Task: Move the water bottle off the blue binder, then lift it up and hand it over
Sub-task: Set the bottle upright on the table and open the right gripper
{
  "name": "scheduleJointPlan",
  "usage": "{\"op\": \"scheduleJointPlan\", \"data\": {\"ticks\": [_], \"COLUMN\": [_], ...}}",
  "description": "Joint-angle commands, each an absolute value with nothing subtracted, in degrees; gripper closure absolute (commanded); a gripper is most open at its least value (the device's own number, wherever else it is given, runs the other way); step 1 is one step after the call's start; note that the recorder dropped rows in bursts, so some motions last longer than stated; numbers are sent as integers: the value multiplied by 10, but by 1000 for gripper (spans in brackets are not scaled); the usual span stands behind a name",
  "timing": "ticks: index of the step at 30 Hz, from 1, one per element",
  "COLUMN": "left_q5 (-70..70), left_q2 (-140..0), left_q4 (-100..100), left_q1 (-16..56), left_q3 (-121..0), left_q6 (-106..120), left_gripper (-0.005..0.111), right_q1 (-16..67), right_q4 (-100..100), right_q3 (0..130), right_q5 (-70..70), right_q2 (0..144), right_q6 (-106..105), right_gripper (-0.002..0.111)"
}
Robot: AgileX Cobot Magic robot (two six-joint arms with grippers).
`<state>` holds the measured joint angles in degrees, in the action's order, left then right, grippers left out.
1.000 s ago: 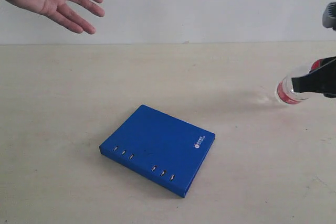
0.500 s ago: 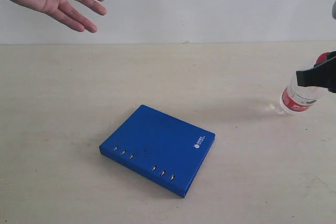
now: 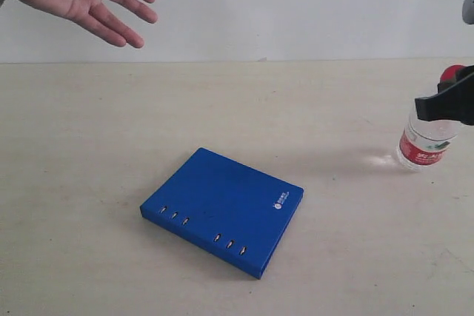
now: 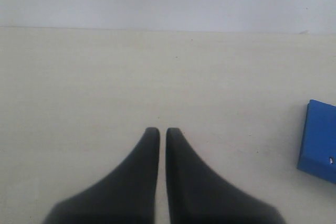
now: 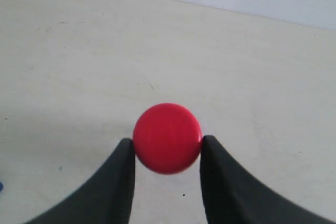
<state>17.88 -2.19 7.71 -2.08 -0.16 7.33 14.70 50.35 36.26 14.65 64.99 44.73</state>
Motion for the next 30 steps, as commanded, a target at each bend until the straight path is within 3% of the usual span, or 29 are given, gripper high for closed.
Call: {"op": "scheduleJointPlan", "data": {"ticks": [1,21,30], "left_q5": [174,174,174], "left_q2": [-26,-26,-26], "left_q4": [76,76,76], "left_q1": [-21,-21,-21], "left_q3": [0,0,0], "left_q6": [76,76,76], "left_gripper": [102,102,102], "right_q1": [142,142,142], "right_q4": [571,618,619], "right_q3": [361,361,361], "right_q5": [146,206,210], "right_q2": [647,647,647], "right_q6": [492,560,593], "right_gripper": [108,107,64]}}
